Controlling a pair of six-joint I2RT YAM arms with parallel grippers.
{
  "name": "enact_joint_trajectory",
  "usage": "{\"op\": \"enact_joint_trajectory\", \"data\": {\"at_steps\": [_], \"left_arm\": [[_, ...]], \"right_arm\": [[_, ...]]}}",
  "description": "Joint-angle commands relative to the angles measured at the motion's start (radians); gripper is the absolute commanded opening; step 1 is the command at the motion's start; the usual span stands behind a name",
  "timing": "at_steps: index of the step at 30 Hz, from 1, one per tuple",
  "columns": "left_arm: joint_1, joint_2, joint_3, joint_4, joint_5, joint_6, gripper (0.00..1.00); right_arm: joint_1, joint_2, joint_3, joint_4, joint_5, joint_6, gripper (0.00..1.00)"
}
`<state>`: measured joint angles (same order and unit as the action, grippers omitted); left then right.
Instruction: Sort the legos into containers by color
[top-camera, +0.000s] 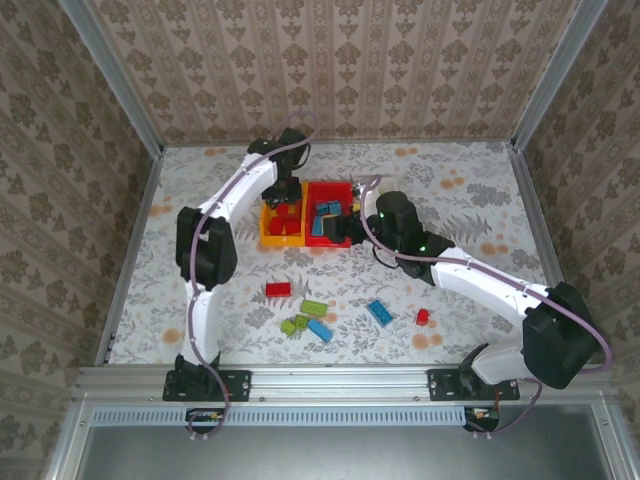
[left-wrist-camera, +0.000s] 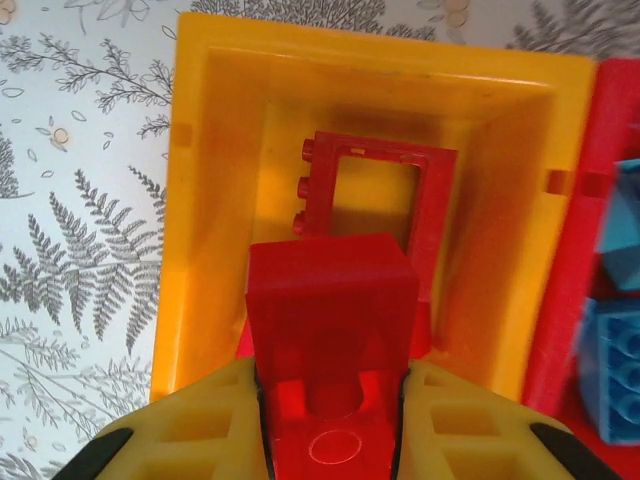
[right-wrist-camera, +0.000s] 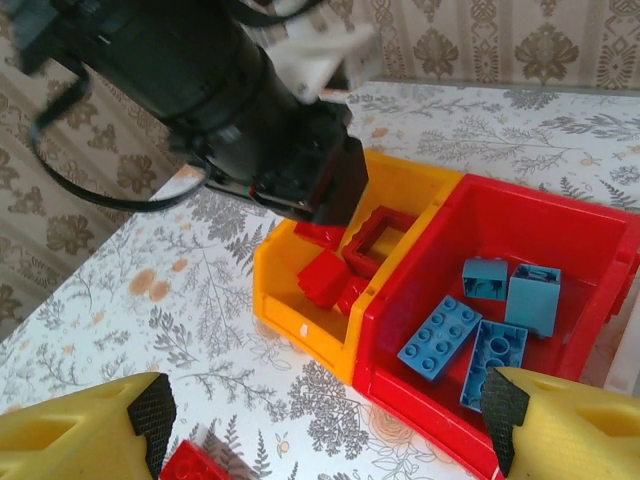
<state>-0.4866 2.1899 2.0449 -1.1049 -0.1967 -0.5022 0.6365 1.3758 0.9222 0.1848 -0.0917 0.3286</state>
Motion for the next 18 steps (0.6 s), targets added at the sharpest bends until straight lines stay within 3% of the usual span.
{"op": "enact_joint_trajectory", "data": {"at_steps": [1,10,18], "left_arm": [[0.011,0.036,0.084,-0.073,-0.046,0.074,0.26],[0.017,0.119,0.124,-0.088,-0.065,0.093,0.31],[0.011,0.125,0.124,-0.096,-0.076,0.103,0.44]], "right_arm": [[-0.006,0.007,0.024,0.035,0.01,0.044,0.83],[-0.025,-0.016,-0.014,0.026,-0.002,0.065,0.83],[-0.031,-0.018,-0.027,0.006,-0.016,0.065,0.83]]}}
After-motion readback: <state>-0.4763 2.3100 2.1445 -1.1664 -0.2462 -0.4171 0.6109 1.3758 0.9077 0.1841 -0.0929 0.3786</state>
